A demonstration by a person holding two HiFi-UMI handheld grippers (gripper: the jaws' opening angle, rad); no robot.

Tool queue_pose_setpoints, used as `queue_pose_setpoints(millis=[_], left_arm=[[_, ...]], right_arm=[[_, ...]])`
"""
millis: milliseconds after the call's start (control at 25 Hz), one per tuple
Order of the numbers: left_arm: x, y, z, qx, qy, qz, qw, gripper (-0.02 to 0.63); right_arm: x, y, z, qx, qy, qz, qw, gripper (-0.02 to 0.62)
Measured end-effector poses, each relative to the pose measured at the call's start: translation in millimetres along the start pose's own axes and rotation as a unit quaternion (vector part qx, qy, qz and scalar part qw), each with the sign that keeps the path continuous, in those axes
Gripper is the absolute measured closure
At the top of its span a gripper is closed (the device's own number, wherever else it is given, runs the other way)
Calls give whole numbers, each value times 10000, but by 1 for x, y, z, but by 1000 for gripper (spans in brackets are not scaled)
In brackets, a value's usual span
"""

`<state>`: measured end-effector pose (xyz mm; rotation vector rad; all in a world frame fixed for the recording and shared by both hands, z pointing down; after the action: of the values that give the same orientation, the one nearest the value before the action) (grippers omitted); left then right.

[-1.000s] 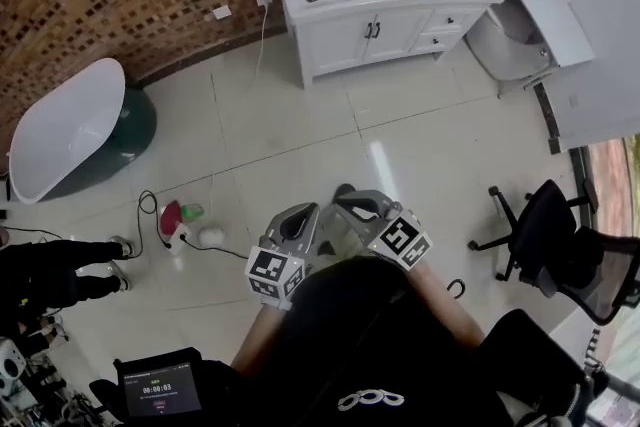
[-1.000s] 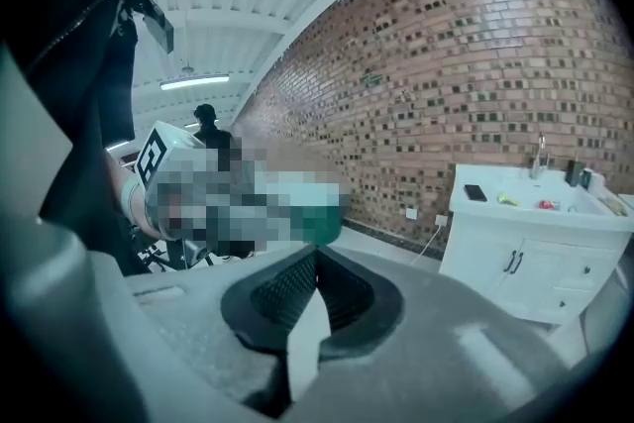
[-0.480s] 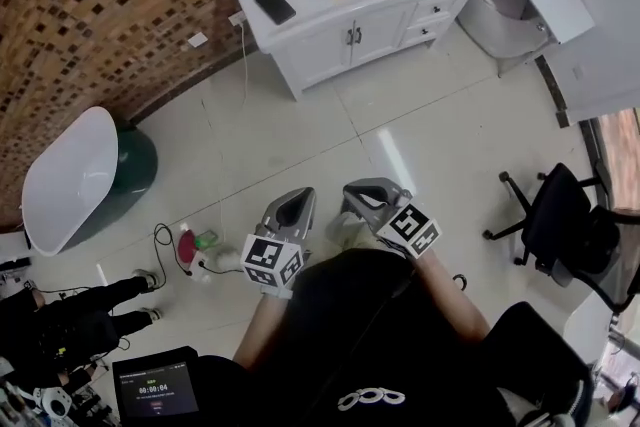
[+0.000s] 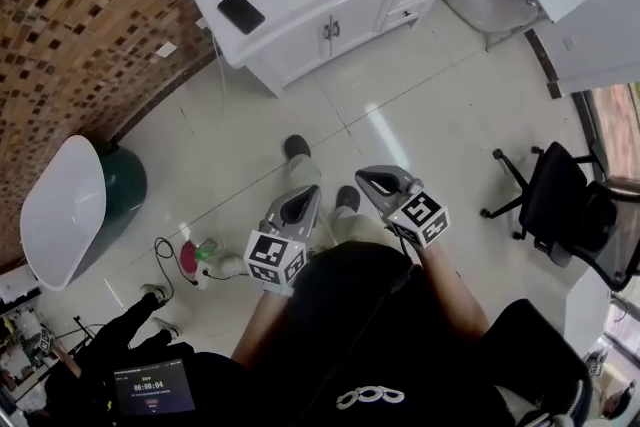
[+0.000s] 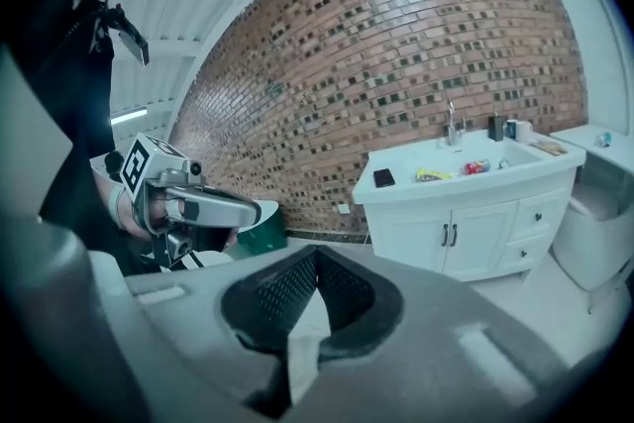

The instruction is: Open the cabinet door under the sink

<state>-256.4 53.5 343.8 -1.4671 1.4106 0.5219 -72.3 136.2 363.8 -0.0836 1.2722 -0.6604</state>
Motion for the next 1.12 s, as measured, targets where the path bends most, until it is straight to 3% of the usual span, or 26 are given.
queue_pose_setpoints(millis=[400, 560, 640, 760, 920, 1120], left_arm=[[79, -110, -103, -1001, -305, -339, 9939, 591], [106, -146, -143, -1111, -562, -385, 9915, 591], [110, -164, -154, -1165, -592, -473, 9903, 591], [112, -194, -175, -1196, -569, -564, 9896, 591], [108, -235, -187, -989, -352, -573, 9928, 591], [103, -287, -154, -850, -73, -420, 9955, 591]], right_arm=[[60, -63, 86, -635, -327, -218, 9972, 604], [84, -69, 111, -1176, -510, 202, 9915, 604], [80, -72, 120, -1310, -662, 159, 9890, 604], [70, -92, 139, -1267, -764, -6, 9890, 604], [64, -114, 171, -1183, -803, 186, 9896, 604], [46, -119, 203, -1105, -1339, 473, 9837, 604]])
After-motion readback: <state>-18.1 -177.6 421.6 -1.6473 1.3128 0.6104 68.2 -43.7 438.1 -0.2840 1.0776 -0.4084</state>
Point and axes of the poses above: the fingertips, and each gripper's own axes: y backward along the fingers, z to its right, x out of its top, the point moved 9 cm from there along y, backward along the fingers, and after that the axes turned 5 degrees about z, right-handed, at the moved point
